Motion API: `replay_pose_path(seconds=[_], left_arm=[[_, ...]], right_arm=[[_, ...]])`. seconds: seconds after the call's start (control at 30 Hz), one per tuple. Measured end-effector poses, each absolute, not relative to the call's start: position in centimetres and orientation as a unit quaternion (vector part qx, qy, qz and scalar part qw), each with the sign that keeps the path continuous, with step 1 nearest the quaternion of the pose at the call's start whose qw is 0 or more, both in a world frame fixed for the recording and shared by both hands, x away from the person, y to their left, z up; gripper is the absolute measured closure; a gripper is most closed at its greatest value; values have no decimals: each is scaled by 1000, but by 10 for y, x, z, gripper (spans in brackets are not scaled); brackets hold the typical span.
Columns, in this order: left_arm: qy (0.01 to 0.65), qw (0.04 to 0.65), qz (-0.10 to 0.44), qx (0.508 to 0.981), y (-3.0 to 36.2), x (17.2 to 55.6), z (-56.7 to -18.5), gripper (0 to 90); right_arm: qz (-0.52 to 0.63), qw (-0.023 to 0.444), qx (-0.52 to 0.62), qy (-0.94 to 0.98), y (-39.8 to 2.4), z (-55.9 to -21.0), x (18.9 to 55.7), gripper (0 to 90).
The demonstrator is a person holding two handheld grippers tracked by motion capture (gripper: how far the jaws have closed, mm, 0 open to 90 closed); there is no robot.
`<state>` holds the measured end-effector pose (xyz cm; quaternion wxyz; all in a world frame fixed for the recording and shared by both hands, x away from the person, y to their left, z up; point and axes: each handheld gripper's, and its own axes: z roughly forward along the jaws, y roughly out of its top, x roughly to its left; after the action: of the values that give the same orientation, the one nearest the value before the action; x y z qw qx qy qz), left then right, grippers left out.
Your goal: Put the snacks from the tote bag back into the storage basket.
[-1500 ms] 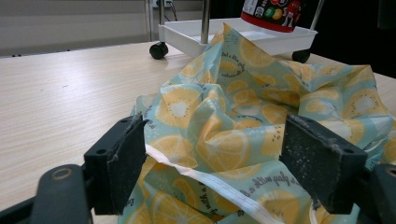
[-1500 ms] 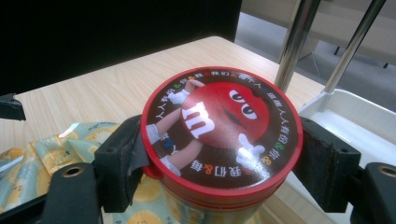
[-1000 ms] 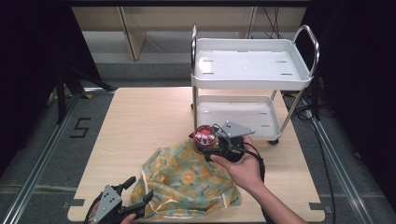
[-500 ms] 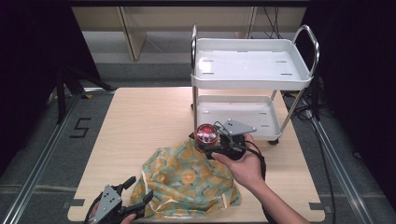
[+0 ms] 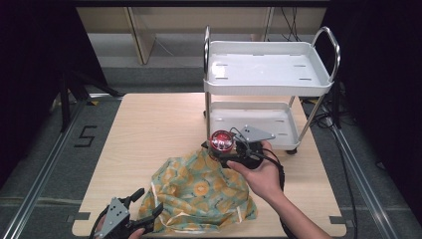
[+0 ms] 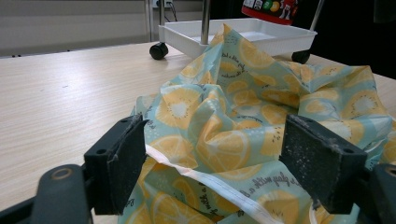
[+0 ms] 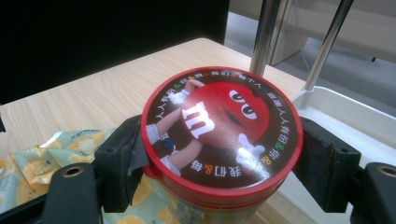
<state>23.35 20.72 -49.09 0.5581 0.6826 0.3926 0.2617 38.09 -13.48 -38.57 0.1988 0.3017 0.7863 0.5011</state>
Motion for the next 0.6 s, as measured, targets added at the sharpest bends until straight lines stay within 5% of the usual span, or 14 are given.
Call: replay_pose_path(seconds=[0.6], left_arm=[[393, 558, 262, 682, 207, 233, -491, 216]], right_arm=[[496, 211, 306, 785, -140, -382, 387, 261]])
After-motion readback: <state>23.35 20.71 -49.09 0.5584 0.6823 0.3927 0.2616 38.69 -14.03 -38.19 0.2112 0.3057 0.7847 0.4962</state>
